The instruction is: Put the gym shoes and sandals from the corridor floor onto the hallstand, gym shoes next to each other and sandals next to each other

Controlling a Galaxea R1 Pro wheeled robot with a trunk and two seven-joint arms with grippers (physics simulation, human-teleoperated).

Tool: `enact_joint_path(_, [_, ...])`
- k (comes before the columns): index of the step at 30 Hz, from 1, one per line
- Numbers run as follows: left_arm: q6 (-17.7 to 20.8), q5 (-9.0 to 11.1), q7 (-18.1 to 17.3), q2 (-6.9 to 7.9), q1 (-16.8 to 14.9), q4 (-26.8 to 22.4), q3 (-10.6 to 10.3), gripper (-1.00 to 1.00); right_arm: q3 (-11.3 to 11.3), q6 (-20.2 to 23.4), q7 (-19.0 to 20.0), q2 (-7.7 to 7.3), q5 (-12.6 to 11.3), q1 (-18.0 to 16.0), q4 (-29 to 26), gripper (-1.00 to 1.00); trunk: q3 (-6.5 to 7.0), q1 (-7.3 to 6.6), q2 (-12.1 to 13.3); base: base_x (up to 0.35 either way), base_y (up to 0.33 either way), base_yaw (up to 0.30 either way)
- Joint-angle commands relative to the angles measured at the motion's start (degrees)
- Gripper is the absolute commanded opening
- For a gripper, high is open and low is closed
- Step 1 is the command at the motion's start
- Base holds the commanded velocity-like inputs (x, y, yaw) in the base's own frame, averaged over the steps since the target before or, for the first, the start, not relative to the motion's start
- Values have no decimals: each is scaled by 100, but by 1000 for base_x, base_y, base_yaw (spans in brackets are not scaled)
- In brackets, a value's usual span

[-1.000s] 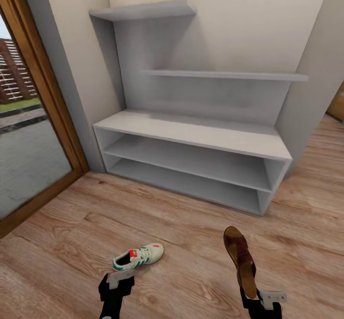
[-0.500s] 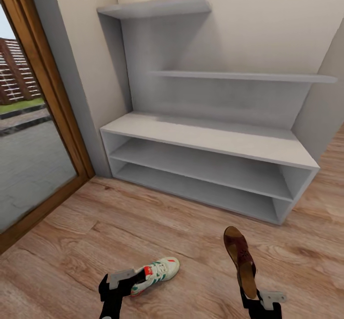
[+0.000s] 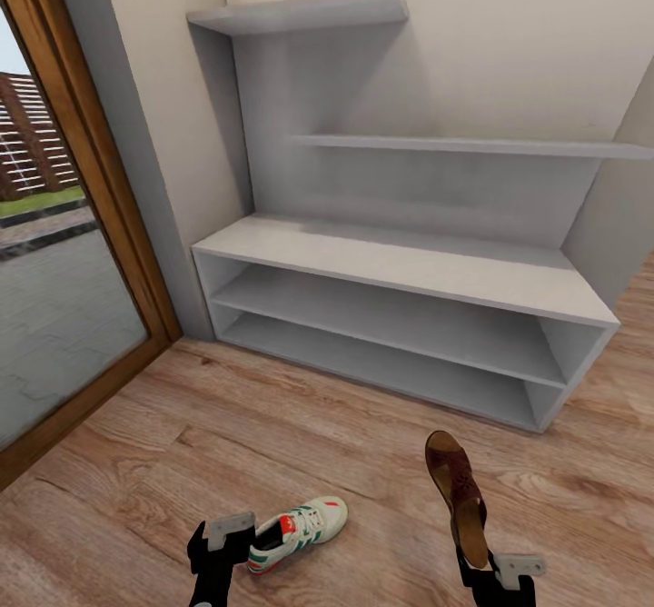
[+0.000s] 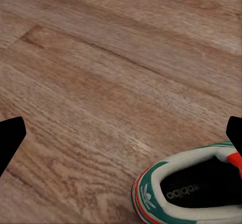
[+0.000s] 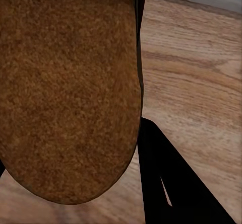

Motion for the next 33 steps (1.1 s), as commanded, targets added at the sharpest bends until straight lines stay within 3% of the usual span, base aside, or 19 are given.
enact_joint_path(1, [-24, 58, 33, 4, -5, 2, -49, 100, 1, -12, 51, -1, -72, -3, 5, -100, -5, -1, -2, 2, 2, 0])
enact_joint_path(14, [-24, 58, 33, 4, -7, -17, -49, 100, 1, -12, 51, -2, -72, -3, 5, -100, -5, -1, -2, 0, 131, -30])
enact_joint_path(28, [-24, 58, 33, 4, -1, -34, -49, 100, 1, -12, 51, -3, -72, -3, 5, -100, -5, -1, -2, 0, 294, -241])
enact_joint_path(33, [-24, 58, 33, 4, -1, -37, -49, 100, 1, -12, 51, -2, -72, -3, 5, -100, -5, -1, -2, 0, 109, -261])
